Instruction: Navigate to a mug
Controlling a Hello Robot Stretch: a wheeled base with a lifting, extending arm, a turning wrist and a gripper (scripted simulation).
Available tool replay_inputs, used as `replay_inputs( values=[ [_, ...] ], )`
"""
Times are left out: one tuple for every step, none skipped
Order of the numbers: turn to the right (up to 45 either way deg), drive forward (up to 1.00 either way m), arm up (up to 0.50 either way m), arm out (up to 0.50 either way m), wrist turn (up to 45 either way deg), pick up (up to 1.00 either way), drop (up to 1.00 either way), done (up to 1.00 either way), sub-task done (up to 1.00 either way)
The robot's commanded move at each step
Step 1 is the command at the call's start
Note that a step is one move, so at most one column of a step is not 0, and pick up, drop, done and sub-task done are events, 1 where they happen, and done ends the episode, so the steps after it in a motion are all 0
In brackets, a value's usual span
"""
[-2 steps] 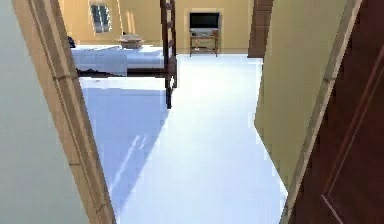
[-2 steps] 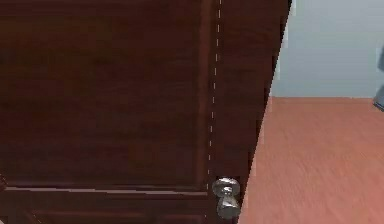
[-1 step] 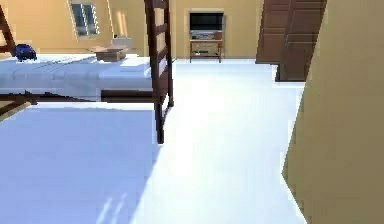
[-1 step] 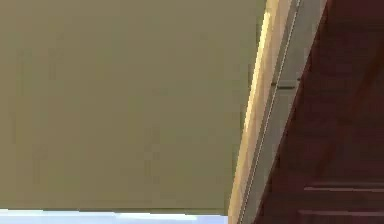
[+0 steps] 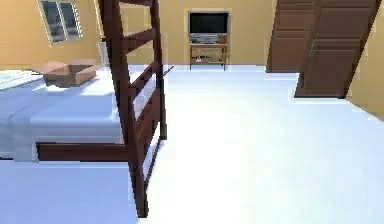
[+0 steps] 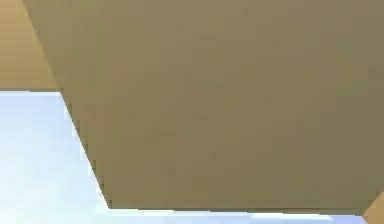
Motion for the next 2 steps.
replay_inputs(
  values=[
    [0.0,1.0,0.0,0.0,0.0,0.0,0.0,0.0,0.0],
    [0.0,1.0,0.0,0.0,0.0,0.0,0.0,0.0,0.0]
  ],
)
